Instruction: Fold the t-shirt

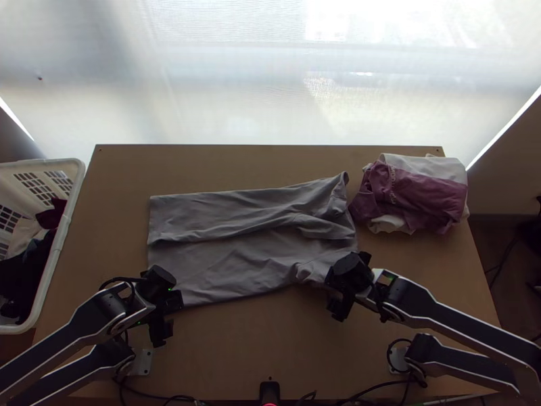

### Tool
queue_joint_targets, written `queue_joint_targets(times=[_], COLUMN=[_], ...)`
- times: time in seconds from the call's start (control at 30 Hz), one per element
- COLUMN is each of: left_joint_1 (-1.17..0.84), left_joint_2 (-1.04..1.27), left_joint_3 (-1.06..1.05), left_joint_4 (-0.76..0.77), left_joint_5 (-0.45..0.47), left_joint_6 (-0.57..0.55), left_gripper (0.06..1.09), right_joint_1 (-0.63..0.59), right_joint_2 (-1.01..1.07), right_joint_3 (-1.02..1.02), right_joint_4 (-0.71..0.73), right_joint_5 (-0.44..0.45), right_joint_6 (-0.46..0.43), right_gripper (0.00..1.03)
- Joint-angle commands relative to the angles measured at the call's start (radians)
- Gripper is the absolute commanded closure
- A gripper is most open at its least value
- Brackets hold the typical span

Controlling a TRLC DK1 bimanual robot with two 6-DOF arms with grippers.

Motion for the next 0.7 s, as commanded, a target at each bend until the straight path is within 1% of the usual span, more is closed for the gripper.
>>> queue_joint_targets(times=[0.0, 0.1, 0.17, 0.23, 0.27, 0.3, 0.37, 0.47, 0.5, 0.6, 0.67], left_joint_1=[0.009, 0.016, 0.018, 0.019, 0.019, 0.019, 0.021, 0.024, 0.030, 0.049, 0.056], left_joint_2=[-0.002, -0.002, -0.002, -0.002, -0.002, -0.002, -0.002, -0.002, 0.002, 0.009, 0.011], left_joint_3=[-0.014, -0.016, -0.019, -0.022, -0.022, -0.023, -0.025, -0.035, -0.040, -0.046, -0.046], left_joint_4=[0.026, 0.034, 0.034, 0.034, 0.034, 0.034, 0.034, 0.034, 0.034, 0.046, 0.054], left_joint_5=[-0.008, -0.011, -0.013, -0.013, -0.013, -0.013, -0.013, -0.013, -0.013, -0.007, 0.001], left_joint_6=[0.001, -0.001, 0.001, 0.001, 0.001, 0.001, 0.001, 0.001, 0.001, -0.001, -0.004], left_gripper=[0.11, 0.11, 0.11, 0.11, 0.14, 0.17, 0.19, 0.34, 0.42, 0.70, 0.83], right_joint_1=[0.018, -0.013, -0.040, -0.066, -0.079, -0.092, -0.105, -0.111, -0.111, -0.109, -0.108], right_joint_2=[0.062, 0.089, 0.112, 0.138, 0.149, 0.158, 0.166, 0.166, 0.166, 0.164, 0.166], right_joint_3=[-0.012, -0.024, -0.026, -0.035, -0.041, -0.047, -0.052, -0.061, -0.062, -0.062, -0.059], right_joint_4=[0.051, 0.100, 0.124, 0.155, 0.172, 0.189, 0.209, 0.222, 0.227, 0.239, 0.239], right_joint_5=[0.000, 0.001, 0.001, 0.001, 0.001, 0.001, 0.001, 0.000, 0.000, -0.002, -0.002], right_joint_6=[0.003, -0.016, -0.029, -0.041, -0.049, -0.055, -0.061, -0.073, -0.073, -0.076, -0.079], right_gripper=[0.10, 0.10, 0.15, 0.16, 0.16, 0.19, 0.33, 0.51, 0.56, 0.72, 0.84])
